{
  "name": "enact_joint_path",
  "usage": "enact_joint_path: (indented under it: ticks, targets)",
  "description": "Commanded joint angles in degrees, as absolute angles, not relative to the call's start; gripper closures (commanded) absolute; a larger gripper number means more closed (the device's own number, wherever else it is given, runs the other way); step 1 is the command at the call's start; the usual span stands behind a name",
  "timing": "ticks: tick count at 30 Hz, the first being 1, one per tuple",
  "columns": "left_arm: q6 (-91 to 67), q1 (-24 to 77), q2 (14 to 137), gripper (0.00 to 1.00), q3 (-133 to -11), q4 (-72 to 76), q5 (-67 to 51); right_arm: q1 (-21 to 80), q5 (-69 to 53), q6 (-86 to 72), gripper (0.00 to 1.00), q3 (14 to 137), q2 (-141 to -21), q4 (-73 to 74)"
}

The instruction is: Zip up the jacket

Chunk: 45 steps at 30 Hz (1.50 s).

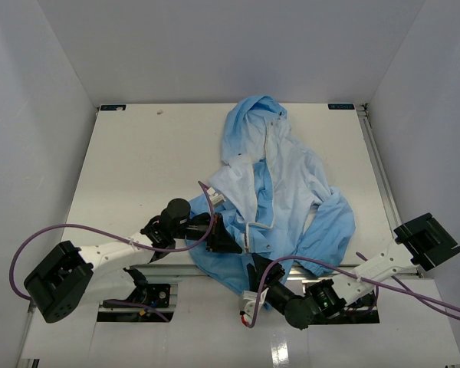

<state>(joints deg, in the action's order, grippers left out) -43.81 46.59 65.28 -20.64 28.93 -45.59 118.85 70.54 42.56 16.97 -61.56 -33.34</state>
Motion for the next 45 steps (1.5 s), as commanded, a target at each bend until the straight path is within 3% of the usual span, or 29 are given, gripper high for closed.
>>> enact_joint_path:
  ticks: [1,11,25,45]
  targets:
    - [-43.68,46.41,65.13,1.0,-19.98,30.79,-47.11,118.45,72.37,44.9,0.52,16.46,-61.37,-37.88]
    - [-43.68,46.41,64.96,1.0,-20.04,31.11,-47.46,117.35,68.52,44.71,0.5,16.35,-59.28,-37.2]
    - [-43.68,46.41,65.38,1.0,-20.04,31.38,-47.54,115.16,65.25,37.19,0.48,19.94,-59.95,-23.5]
    - [-43.6,46.41,64.96,1.0,-19.58,31.84,-47.74,113.91,67.33,43.13,0.5,20.12,-63.74,-31.31]
